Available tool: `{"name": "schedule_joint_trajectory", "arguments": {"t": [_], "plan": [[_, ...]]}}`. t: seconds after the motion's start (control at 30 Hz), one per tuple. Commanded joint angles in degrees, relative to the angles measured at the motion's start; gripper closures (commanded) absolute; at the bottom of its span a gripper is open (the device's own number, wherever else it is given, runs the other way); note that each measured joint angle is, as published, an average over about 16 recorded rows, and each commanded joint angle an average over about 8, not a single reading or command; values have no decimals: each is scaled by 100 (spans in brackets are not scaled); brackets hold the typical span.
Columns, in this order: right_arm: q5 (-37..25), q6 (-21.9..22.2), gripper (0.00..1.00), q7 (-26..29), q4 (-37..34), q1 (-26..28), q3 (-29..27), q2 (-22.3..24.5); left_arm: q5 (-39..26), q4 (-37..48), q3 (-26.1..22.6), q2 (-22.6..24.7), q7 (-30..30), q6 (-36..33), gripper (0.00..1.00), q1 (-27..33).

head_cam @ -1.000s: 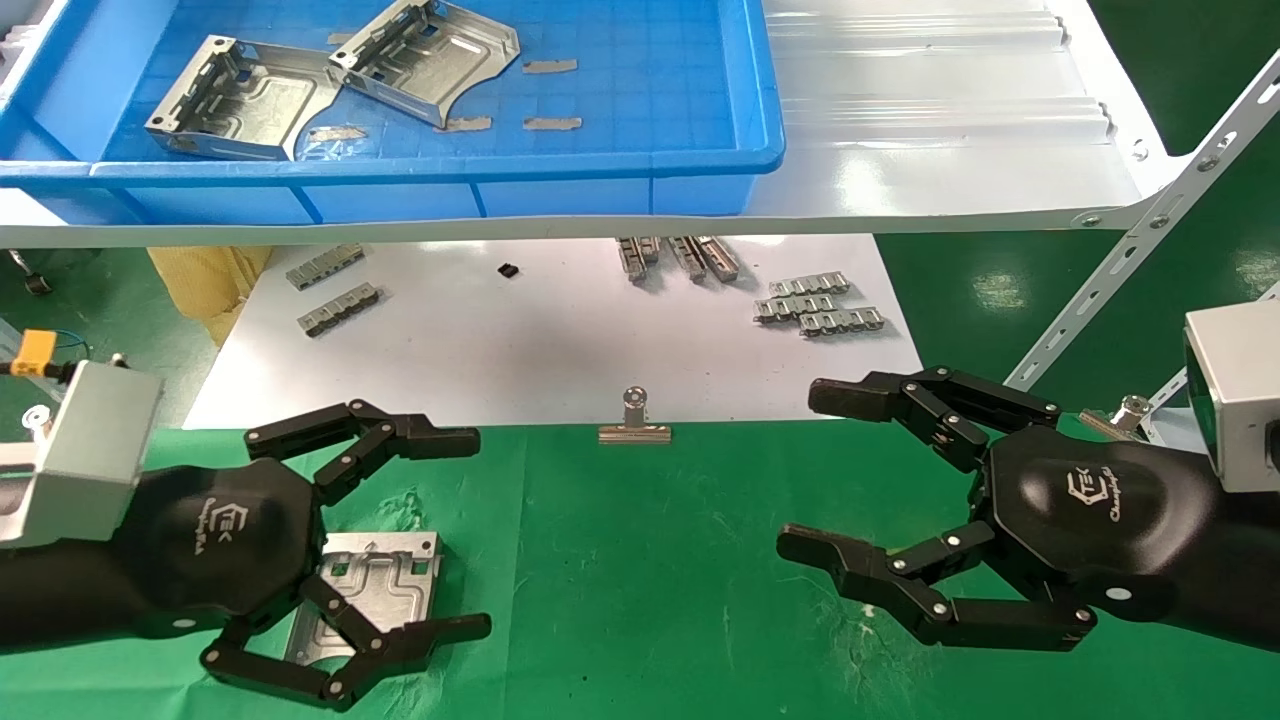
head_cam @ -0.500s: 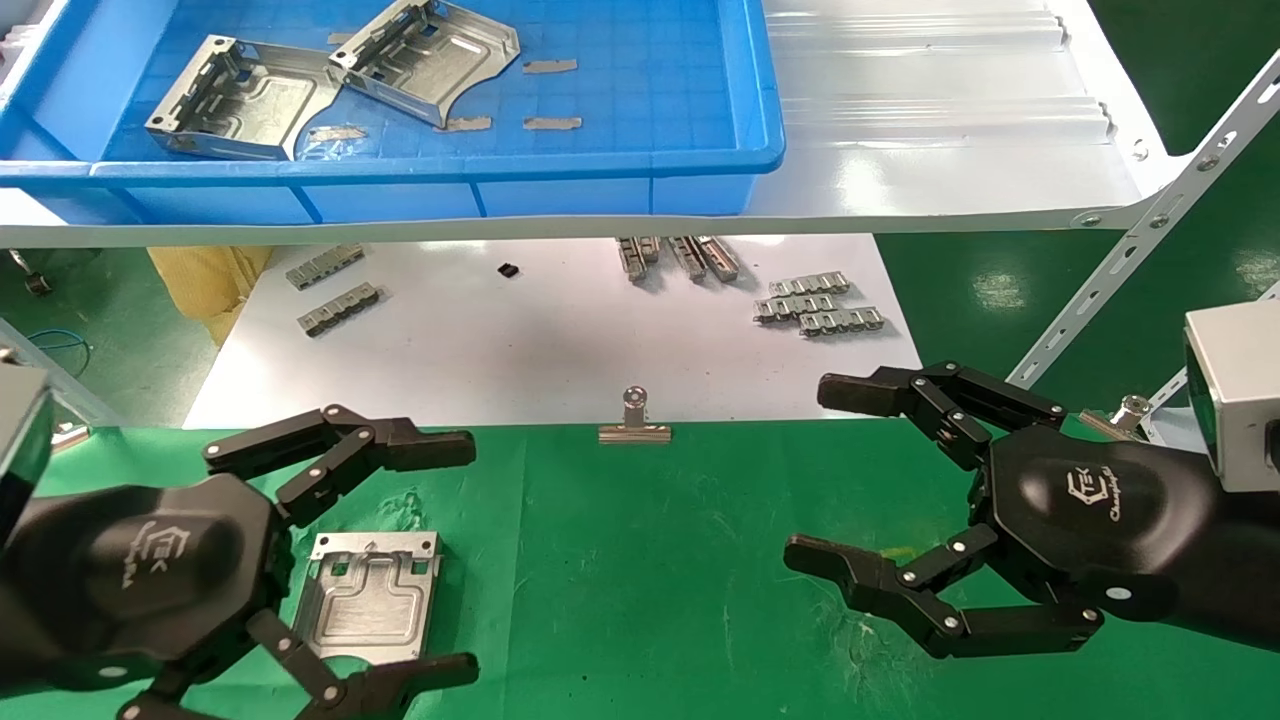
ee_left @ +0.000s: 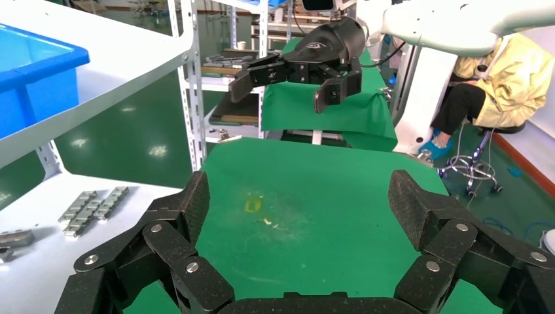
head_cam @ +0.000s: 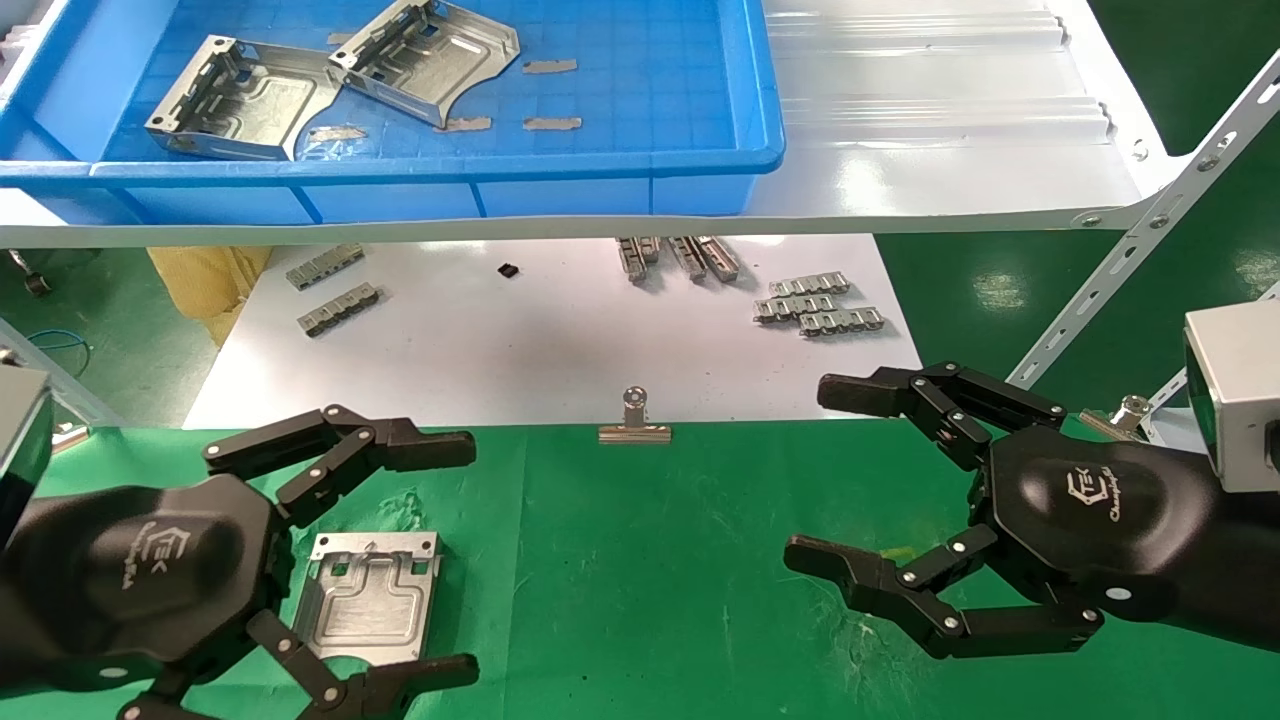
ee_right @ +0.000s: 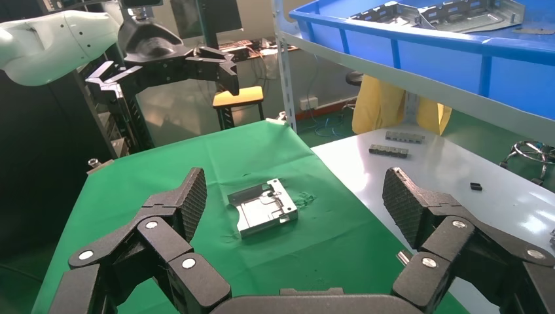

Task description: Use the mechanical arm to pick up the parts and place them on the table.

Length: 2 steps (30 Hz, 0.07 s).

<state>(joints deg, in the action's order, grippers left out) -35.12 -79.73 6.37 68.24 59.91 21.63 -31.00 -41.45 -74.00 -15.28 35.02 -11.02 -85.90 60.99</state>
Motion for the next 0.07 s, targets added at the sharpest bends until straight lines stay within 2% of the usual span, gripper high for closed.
{"name": "schedule_joint_trajectory", "arguments": {"t": [0.03, 0.07], "plan": [[0, 0, 0, 0, 0, 0, 0, 0, -11, 12, -22, 0, 9, 6, 0, 16], [0, 0, 0, 0, 0, 0, 0, 0, -12, 14, -24, 0, 10, 7, 0, 18]]}}
